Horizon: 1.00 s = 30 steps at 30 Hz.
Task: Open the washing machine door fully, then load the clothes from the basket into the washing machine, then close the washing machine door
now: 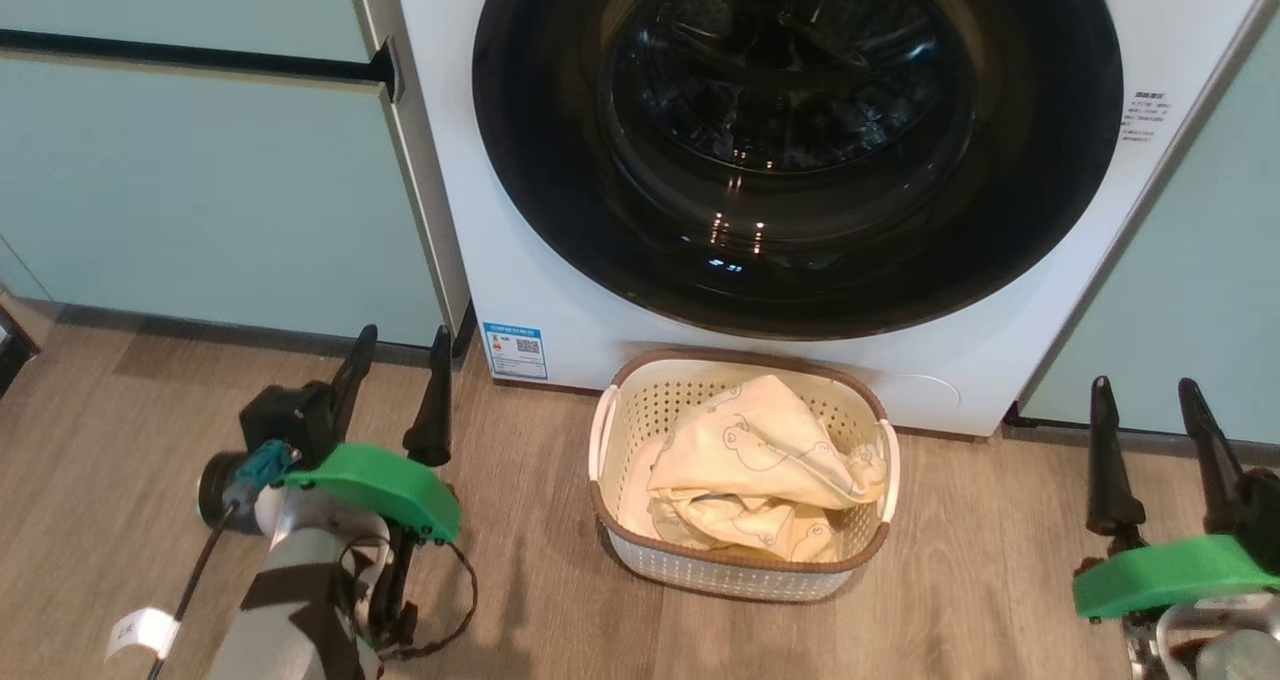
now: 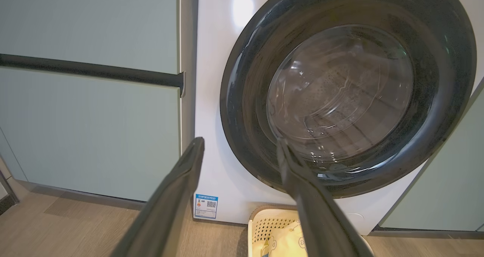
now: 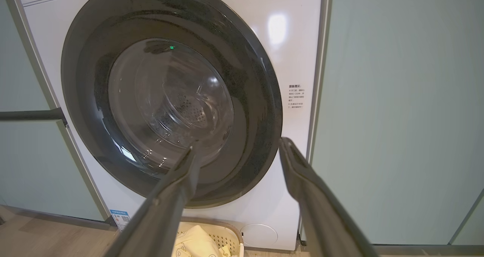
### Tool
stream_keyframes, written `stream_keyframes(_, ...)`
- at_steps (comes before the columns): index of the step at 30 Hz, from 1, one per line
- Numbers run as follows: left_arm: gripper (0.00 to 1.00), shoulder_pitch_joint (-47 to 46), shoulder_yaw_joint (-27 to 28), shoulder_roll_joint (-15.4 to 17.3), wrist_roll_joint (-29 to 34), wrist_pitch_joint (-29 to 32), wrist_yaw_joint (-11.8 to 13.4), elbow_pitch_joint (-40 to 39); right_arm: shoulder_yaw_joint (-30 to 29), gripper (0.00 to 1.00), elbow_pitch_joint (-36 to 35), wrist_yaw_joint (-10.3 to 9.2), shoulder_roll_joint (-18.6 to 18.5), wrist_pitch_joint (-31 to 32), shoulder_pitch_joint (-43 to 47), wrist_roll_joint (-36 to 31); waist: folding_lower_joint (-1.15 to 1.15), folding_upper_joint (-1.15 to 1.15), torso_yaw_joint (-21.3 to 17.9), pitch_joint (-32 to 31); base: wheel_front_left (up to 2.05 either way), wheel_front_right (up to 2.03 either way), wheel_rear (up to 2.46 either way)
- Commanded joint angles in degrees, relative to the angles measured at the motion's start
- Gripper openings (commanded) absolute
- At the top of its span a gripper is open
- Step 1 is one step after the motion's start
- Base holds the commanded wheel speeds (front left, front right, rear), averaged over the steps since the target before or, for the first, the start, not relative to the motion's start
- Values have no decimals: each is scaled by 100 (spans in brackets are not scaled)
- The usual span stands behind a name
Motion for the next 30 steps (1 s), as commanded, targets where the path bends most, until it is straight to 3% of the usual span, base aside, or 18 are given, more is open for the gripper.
stream_keyframes(1, 100, -267, 208, 135, -34, -36, -5, -152, 117, 100, -184, 22, -108, -60, -343, 13, 0, 0, -4, 5, 0, 0, 0)
stream_keyframes(13, 100, -300, 142, 146, -91, -36, -5, -100, 120, 100, -176, 22, -108, -60, -359, 46, 0, 0, -28, 28, 19, 50, -70)
stream_keyframes(30, 100, -305, 9, 188, -157, -36, -5, -71, 157, 100, -153, 22, -108, -60, -376, 67, 0, 0, -64, 52, 79, 151, -230)
